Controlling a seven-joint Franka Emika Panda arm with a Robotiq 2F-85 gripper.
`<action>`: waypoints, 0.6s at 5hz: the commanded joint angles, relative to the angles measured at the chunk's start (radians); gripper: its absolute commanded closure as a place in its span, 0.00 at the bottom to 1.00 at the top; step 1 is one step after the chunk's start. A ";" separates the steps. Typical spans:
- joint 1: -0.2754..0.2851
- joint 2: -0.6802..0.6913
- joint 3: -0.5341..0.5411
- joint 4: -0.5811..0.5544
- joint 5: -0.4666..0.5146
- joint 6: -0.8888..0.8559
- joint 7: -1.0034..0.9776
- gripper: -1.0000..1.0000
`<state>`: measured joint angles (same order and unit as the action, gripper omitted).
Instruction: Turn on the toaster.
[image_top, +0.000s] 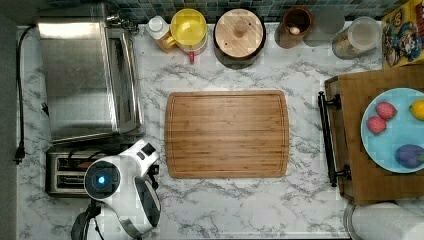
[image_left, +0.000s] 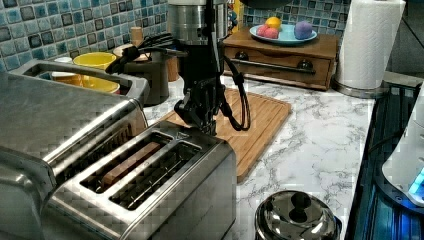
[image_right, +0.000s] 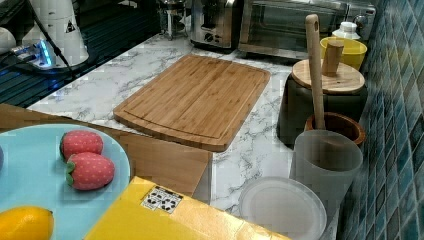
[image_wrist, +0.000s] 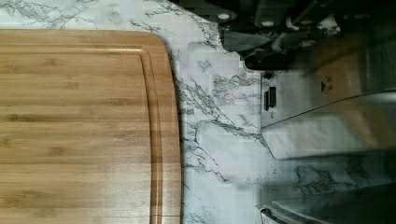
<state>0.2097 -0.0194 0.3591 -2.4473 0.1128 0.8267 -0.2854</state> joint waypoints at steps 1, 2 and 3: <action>-0.006 0.079 -0.005 -0.210 0.007 -0.026 0.023 1.00; -0.015 0.079 0.003 -0.210 0.006 -0.025 0.023 1.00; -0.007 0.079 -0.004 -0.210 0.007 -0.025 0.023 1.00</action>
<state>0.2091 -0.0202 0.3591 -2.4492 0.1194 0.8276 -0.2859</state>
